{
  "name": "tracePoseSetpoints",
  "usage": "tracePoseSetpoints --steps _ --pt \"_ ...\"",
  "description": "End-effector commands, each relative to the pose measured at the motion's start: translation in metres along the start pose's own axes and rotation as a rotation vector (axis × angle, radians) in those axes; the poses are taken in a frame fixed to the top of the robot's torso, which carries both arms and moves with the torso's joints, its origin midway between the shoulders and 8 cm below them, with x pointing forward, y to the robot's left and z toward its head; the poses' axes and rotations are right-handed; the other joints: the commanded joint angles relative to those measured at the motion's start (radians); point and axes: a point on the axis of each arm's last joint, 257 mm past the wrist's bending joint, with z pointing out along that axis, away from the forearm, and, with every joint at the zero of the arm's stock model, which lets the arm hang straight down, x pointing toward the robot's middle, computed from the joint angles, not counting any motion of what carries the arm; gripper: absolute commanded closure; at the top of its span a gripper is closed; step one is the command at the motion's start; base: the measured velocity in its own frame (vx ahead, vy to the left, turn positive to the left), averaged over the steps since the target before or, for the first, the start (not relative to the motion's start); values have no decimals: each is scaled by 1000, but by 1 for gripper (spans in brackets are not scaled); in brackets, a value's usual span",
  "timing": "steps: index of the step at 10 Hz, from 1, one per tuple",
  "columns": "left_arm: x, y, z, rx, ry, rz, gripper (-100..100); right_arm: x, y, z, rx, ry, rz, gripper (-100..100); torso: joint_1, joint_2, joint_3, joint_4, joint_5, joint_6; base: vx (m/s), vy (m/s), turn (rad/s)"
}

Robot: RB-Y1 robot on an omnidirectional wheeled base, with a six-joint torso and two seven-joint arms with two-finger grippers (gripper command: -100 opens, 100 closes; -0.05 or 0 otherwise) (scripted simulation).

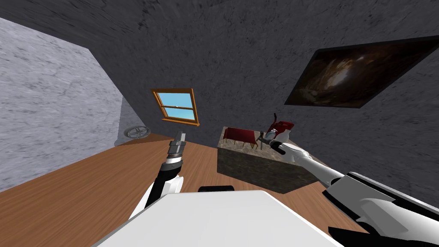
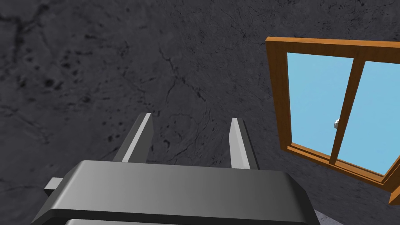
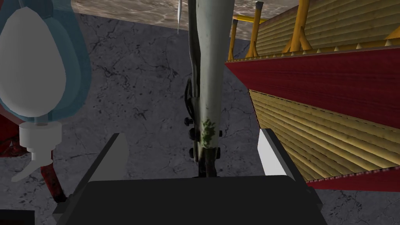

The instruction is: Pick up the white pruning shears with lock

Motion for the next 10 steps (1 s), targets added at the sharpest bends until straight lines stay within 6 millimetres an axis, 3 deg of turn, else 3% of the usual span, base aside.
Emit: tracePoseSetpoints --steps 1,2,6,7,8,10 --pt "0 0 0 0 0 0 0 0 0 0 0 0 0 -100 0 0 0 0 0 0 0 0 0" --pt "0 0 0 0 0 0 0 -1 -1 0 1 -1 1 100 0 0 0 0 0 0 0 0 0" --pt "0 0 0 0 0 0 0 -3 -1 1 3 -4 9 100 0 -1 -1 -2 1 -1 0 1 -1" --pt "0 0 0 0 0 0 0 -3 -1 1 4 -5 12 0 0 -2 -2 -2 1 -2 0 0 0" --pt "0 0 0 0 0 0 0 -2 -3 -5 14 -18 18 100 1 -2 -2 -3 2 -2 44 -17 76" --pt "0 0 0 0 0 0 0 15 0 -12 4 0 22 100 1 -7 -5 -4 2 -3 44 -18 47"
